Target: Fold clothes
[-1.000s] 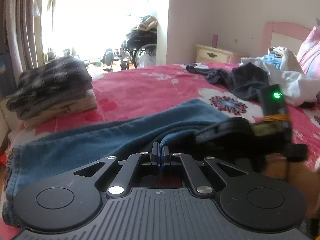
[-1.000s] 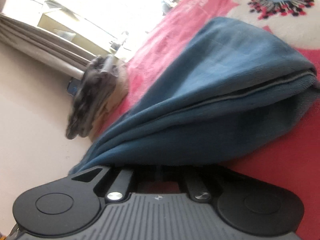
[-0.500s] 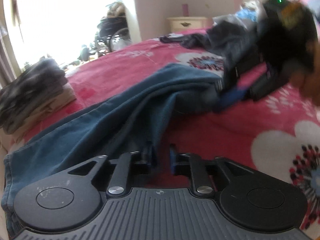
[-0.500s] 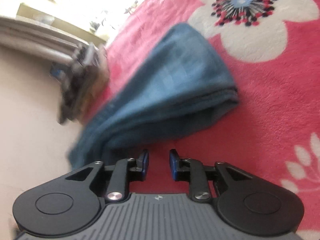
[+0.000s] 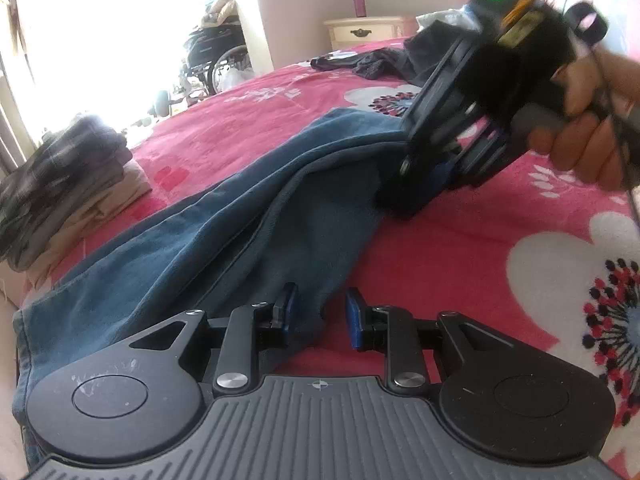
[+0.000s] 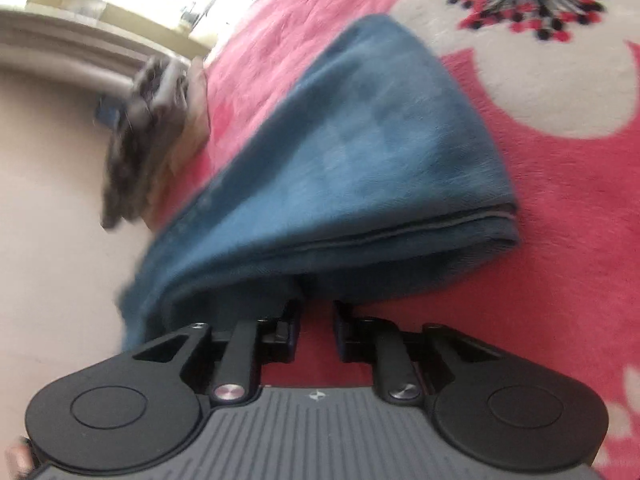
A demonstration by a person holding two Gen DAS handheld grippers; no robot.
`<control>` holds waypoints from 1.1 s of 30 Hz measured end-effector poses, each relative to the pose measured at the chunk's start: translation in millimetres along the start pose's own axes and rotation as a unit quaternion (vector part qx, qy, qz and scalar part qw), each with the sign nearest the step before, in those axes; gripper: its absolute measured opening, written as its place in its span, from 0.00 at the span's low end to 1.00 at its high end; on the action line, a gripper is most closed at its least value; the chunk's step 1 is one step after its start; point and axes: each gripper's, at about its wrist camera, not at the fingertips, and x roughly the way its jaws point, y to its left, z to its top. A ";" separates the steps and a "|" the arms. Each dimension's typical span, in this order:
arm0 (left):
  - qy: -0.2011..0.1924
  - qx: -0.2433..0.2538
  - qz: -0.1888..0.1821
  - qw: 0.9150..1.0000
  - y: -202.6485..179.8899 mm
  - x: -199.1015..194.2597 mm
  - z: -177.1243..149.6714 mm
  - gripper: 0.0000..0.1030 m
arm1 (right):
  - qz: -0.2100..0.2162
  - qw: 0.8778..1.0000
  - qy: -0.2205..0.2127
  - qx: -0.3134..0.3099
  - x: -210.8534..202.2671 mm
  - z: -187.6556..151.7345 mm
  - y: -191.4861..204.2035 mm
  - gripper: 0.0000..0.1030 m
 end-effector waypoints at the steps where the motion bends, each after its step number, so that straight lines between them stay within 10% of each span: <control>1: 0.000 -0.004 -0.002 1.000 0.8 -0.2 0.9 0.25 | 0.012 1.000 -0.001 0.016 -5.7 0.5 -1.8 0.29; 9: 0.008 -0.018 -0.018 1.000 6.3 -0.9 6.9 0.30 | 0.091 0.993 0.035 0.067 -7.6 13.7 21.6 0.47; 18: 0.000 -0.017 -0.012 1.000 5.8 -6.1 9.4 0.41 | 0.038 0.992 0.096 0.079 48.7 15.4 39.3 0.49; 23: -0.002 -0.030 -0.016 0.999 9.8 -5.8 9.5 0.42 | 0.031 0.992 0.085 0.089 50.3 9.7 33.4 0.41; 27: -0.010 -0.047 -0.016 0.999 12.8 -8.8 12.5 0.42 | 0.035 0.994 0.064 0.087 43.3 5.2 29.6 0.14; 33: -0.018 -0.074 0.013 0.997 20.0 -3.2 23.5 0.43 | 0.116 0.988 0.017 0.100 38.1 0.7 29.6 0.06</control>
